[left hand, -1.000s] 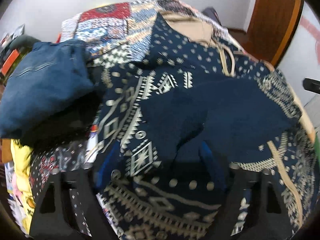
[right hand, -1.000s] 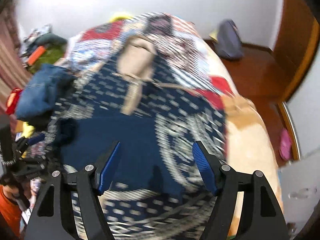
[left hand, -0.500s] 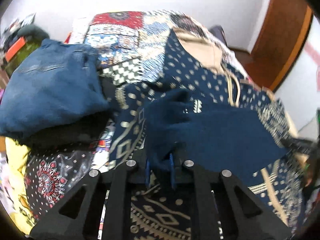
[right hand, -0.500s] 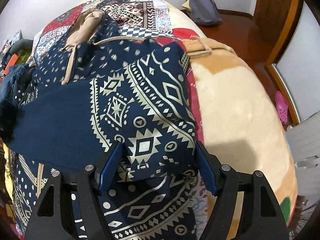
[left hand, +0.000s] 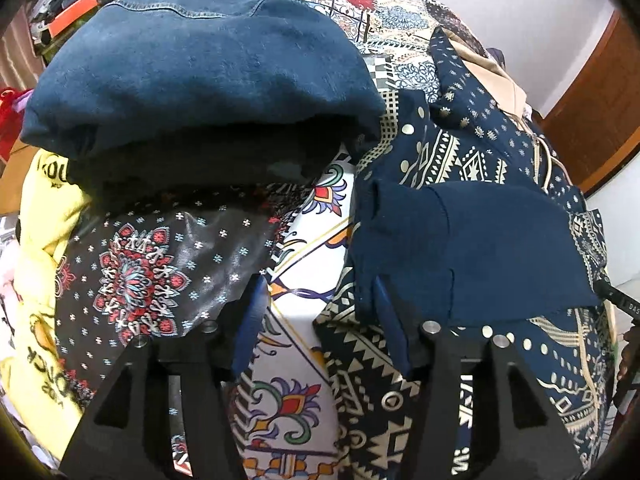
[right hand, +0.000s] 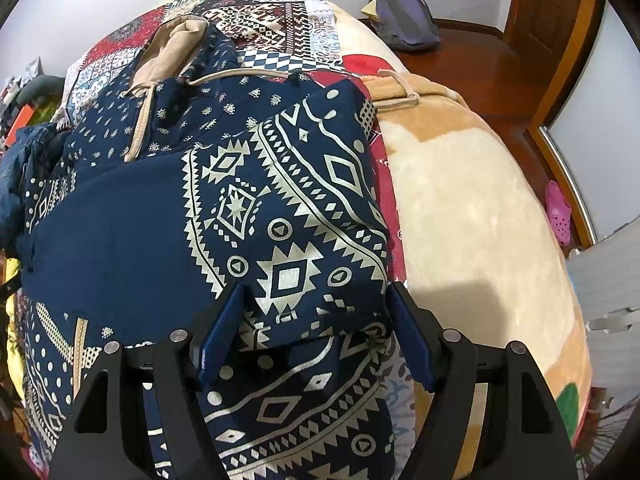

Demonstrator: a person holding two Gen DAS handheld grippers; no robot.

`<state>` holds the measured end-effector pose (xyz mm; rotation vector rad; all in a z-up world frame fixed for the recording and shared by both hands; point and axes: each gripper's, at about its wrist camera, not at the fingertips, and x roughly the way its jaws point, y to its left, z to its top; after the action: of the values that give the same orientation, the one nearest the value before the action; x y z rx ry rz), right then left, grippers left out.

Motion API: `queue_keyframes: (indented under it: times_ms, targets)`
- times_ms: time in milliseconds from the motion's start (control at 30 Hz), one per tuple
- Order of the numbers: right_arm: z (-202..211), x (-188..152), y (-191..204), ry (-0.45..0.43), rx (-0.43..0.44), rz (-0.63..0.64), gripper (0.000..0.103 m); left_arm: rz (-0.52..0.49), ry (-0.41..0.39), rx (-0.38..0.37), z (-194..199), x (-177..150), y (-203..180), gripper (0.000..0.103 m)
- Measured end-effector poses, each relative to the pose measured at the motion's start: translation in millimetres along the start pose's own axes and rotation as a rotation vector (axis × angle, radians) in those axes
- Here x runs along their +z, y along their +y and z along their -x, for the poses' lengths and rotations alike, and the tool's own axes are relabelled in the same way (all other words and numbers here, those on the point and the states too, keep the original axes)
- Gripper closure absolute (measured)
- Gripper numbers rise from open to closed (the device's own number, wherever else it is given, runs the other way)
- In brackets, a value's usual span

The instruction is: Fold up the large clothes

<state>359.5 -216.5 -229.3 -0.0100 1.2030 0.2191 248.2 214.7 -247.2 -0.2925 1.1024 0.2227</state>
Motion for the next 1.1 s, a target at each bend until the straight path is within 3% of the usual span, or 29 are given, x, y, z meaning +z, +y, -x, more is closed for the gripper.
queue_keyframes:
  times_ms: [100,267,367,600,833,1100]
  targets:
    - [11,5,5,-0.024,-0.004,0.021,0.034,-0.043,-0.047,0.033,19,10,-4,0.049]
    - [38,24,18,-0.109,0.004,0.06,0.034,-0.127,-0.145,0.009,54,40,-29,0.048]
    - [55,44,29,-0.172,0.02,0.083,0.034,-0.188,-0.204,-0.009,69,62,-56,0.042]
    - [65,95,54,-0.263,0.046,0.119,0.034,-0.27,-0.269,-0.09,70,122,-115,0.04]
    - [28,143,78,-0.253,0.064,0.146,0.034,-0.3,-0.214,-0.089,13,169,-155,0.04]
    - [-58,194,95,-0.128,0.072,0.121,0.034,-0.216,-0.064,-0.091,-88,215,-174,0.04]
